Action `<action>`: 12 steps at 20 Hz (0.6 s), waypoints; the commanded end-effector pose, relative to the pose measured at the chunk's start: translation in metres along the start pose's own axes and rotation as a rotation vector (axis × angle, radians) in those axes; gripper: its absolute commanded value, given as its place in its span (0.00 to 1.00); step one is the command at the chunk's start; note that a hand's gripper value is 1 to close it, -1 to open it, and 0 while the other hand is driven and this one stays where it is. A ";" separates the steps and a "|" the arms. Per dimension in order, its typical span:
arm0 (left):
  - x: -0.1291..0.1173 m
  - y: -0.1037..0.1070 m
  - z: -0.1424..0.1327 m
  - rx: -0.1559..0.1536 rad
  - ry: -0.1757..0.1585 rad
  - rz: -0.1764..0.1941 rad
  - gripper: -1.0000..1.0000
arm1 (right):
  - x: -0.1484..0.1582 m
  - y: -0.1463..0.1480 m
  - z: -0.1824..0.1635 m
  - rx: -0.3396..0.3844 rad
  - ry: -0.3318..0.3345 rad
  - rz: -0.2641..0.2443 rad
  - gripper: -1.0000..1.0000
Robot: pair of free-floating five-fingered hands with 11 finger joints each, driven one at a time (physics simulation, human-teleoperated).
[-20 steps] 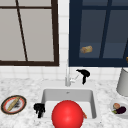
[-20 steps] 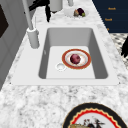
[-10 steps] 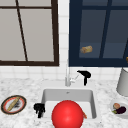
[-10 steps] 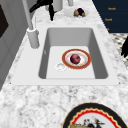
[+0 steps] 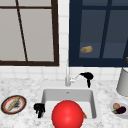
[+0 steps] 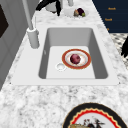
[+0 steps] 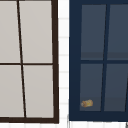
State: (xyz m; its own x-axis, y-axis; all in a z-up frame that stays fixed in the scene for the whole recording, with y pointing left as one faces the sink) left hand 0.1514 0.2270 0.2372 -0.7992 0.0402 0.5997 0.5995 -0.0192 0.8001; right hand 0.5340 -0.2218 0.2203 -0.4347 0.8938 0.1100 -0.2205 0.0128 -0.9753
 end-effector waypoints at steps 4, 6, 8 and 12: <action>0.000 0.000 0.000 0.000 0.000 0.000 0.50 | 0.007 0.003 0.023 0.118 0.009 0.138 0.00; 0.000 0.000 0.000 0.000 0.000 0.000 0.50 | 0.006 0.004 0.032 0.145 0.026 0.157 0.00; 0.000 0.000 0.000 0.000 0.000 0.000 0.50 | 0.004 0.004 0.036 0.201 0.035 0.149 0.00; 0.000 0.000 0.000 0.000 0.000 0.000 0.50 | 0.002 0.007 0.049 0.135 0.044 0.061 0.00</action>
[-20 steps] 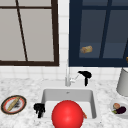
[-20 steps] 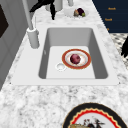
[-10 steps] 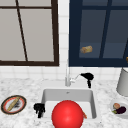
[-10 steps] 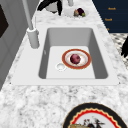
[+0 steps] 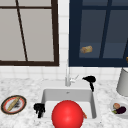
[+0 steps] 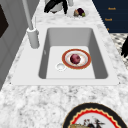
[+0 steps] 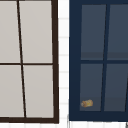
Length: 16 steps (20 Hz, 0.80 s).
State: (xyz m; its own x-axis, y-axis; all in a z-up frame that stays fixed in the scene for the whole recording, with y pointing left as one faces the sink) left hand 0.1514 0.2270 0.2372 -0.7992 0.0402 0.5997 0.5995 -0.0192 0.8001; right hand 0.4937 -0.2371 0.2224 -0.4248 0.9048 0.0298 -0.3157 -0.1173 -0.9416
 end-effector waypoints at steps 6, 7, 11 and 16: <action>0.000 0.000 0.000 0.000 0.000 0.000 0.50 | -0.008 0.012 0.028 -0.027 0.032 -0.018 0.00; 0.000 0.000 0.000 0.000 0.000 0.000 0.50 | -0.009 0.013 0.031 -0.036 0.033 -0.021 0.00; 0.000 0.000 0.000 0.000 0.000 0.000 0.50 | -0.015 0.017 0.045 -0.051 0.036 -0.041 0.00; 0.000 0.000 0.000 0.000 0.000 0.000 0.50 | -0.014 0.027 0.071 -0.066 0.034 -0.055 0.00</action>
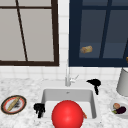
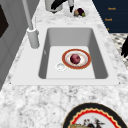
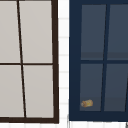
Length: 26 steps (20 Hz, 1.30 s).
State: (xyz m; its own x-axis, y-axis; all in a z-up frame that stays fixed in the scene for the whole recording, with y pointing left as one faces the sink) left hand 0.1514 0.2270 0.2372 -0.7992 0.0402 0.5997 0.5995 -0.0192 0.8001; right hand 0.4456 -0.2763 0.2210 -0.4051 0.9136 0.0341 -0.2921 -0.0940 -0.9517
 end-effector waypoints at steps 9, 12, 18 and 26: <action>0.000 0.000 0.000 0.000 0.000 0.000 0.50 | -0.005 0.019 0.032 -0.029 0.082 -0.018 0.00; 0.000 0.000 0.000 0.000 0.000 0.000 0.50 | -0.001 0.017 0.028 -0.034 0.155 -0.044 0.00; 0.000 0.000 0.000 0.000 0.000 0.000 0.50 | 0.004 0.017 0.039 -0.042 0.274 -0.097 0.00; 0.000 0.000 0.000 0.000 0.000 0.000 0.50 | 0.011 0.011 0.057 -0.075 0.357 -0.170 0.00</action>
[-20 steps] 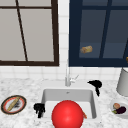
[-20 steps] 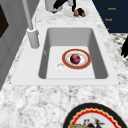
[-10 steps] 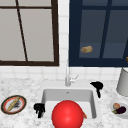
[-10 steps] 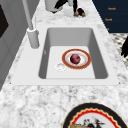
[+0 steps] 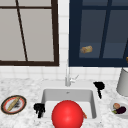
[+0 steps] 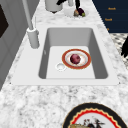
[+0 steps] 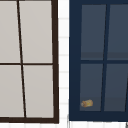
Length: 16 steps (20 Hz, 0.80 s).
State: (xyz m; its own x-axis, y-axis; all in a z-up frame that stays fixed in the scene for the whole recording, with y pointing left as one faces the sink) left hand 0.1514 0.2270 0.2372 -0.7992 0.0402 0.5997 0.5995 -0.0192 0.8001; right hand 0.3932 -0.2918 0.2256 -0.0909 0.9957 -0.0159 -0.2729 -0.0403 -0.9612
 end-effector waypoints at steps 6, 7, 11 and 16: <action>0.000 0.000 0.000 0.000 0.000 0.000 0.50 | 0.004 0.002 0.015 -0.015 0.059 -0.190 0.00; 0.000 0.000 0.000 0.000 0.000 0.000 0.50 | 0.004 0.002 0.016 -0.016 0.062 -0.201 0.00; 0.000 0.000 0.000 0.000 0.000 0.000 0.50 | -0.008 0.009 0.030 -0.055 0.022 -0.221 0.00; 0.000 0.000 0.000 0.000 0.000 0.000 0.50 | -0.007 0.009 0.032 -0.037 0.012 -0.172 0.00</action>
State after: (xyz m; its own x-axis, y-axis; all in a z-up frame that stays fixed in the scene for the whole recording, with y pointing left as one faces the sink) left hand 0.1514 0.2270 0.2372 -0.7992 0.0402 0.5997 0.5995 -0.0192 0.8001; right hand 0.3608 -0.3020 0.2255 -0.0326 0.9888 0.1453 -0.2479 0.1329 -0.9596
